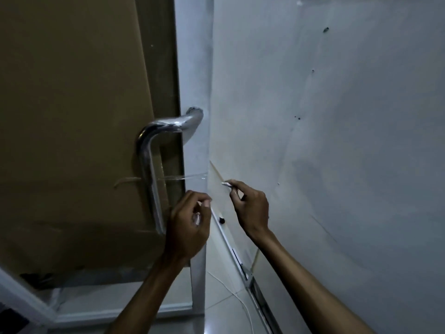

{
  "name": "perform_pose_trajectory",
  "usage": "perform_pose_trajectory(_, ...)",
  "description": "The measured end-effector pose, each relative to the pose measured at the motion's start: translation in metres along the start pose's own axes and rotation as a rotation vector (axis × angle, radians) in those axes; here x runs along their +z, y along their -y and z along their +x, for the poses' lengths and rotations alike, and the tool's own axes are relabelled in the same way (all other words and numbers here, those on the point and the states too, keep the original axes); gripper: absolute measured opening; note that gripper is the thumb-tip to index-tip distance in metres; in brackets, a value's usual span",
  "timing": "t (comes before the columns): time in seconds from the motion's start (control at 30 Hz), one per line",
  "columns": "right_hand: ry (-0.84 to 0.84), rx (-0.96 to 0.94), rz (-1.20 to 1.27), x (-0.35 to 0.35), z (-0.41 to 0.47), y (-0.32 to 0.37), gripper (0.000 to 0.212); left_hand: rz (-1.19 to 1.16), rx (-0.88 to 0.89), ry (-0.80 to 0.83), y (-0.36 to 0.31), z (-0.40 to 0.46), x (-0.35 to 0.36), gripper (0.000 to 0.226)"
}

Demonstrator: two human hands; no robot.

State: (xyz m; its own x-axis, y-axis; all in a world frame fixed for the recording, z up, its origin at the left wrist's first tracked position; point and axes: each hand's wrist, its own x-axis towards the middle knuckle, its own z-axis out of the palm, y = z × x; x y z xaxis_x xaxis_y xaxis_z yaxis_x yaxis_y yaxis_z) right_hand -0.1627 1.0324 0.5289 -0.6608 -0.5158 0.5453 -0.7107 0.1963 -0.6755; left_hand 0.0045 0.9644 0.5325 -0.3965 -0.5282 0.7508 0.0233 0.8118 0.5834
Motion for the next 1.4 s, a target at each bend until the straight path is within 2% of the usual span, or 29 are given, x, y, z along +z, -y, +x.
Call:
perform_pose_trajectory(0.17,0.035,0.072,-0.022,-0.024,0.027,-0.031,0.026,0.031,-0.041,0.137,-0.004,0.018,0.062,0.008)
perform_pose_trajectory(0.33,0.079,0.115,-0.076,-0.038,0.048,-0.054,0.025,0.156,-0.161,0.203,0.001,0.033,0.105,0.017)
perform_pose_trajectory(0.77,0.082,0.178,-0.075,-0.005,0.081,-0.071,0.021,0.308,-0.204,0.325,0.045,0.068,0.137,0.026)
perform_pose_trajectory(1.13,0.076,0.161,-0.105,0.010,0.110,-0.072,0.021,0.424,-0.231,0.266,0.060,0.095,0.149,0.025)
perform_pose_trajectory(1.4,0.044,0.152,-0.106,0.027,0.158,-0.081,0.023,0.492,-0.328,0.199,0.081,0.135,0.173,0.026)
